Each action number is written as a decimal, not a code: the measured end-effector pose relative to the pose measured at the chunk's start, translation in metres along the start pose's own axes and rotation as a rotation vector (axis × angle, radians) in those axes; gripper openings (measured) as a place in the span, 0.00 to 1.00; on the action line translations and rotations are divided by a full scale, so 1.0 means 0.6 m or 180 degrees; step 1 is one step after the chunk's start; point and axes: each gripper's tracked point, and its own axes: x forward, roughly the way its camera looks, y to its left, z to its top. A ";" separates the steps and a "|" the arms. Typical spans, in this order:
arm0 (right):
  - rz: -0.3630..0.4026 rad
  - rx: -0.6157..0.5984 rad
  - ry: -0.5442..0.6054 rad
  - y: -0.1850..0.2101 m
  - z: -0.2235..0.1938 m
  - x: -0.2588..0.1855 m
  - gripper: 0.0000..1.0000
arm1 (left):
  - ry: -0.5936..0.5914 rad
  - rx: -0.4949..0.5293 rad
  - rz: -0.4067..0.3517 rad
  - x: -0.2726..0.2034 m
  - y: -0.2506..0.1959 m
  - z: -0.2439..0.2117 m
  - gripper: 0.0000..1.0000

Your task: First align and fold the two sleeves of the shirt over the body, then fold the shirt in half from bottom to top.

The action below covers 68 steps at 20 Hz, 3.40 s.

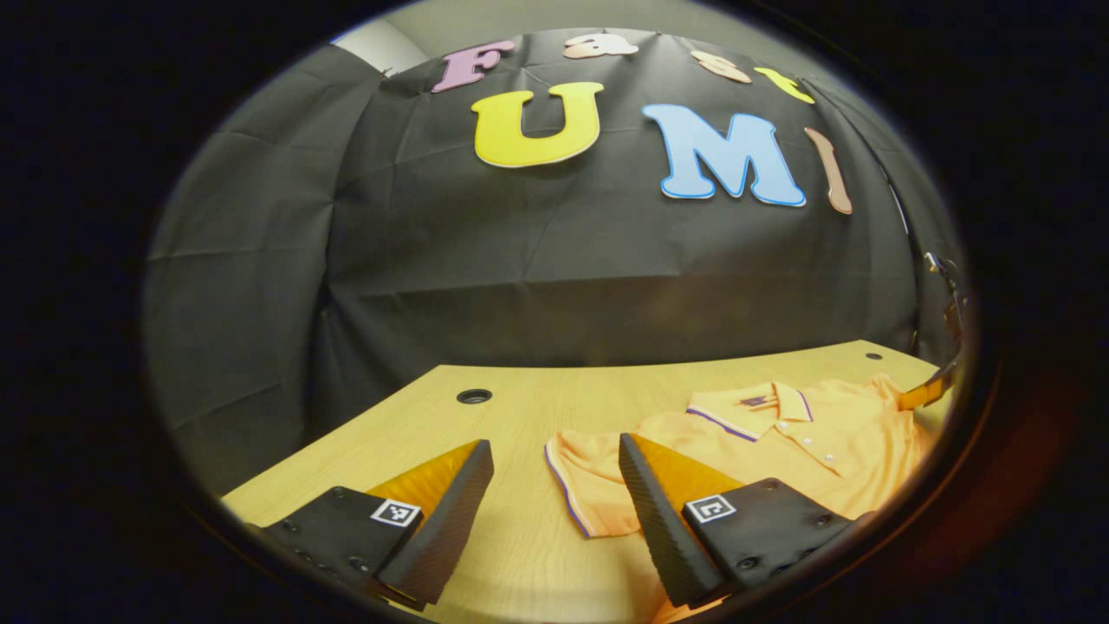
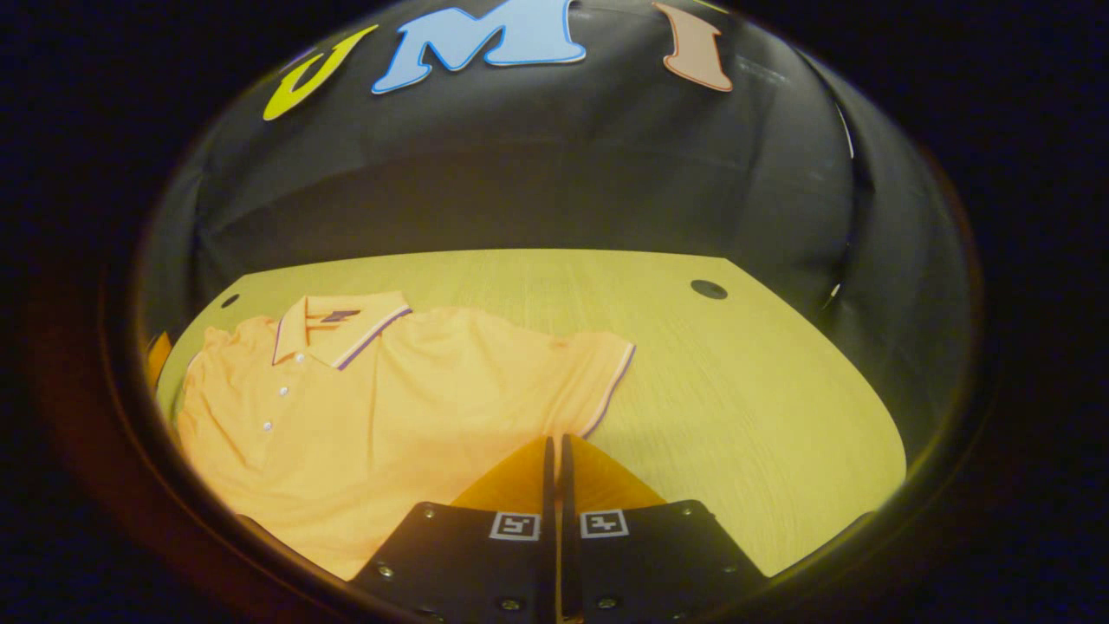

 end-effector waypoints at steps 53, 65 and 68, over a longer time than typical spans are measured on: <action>0.0786 -0.0810 -0.0646 0.165 0.028 -0.255 0.36 | 0.1132 0.0533 -0.0517 0.011 -0.042 -0.112 0.85; 0.0827 -0.0334 -0.0685 0.111 0.006 -0.254 0.36 | 0.1344 0.0296 -0.0785 0.007 -0.088 -0.130 0.21; 0.0775 -0.0297 -0.0677 0.087 0.000 -0.258 0.37 | 0.1359 0.0327 -0.0719 0.007 -0.089 -0.129 0.08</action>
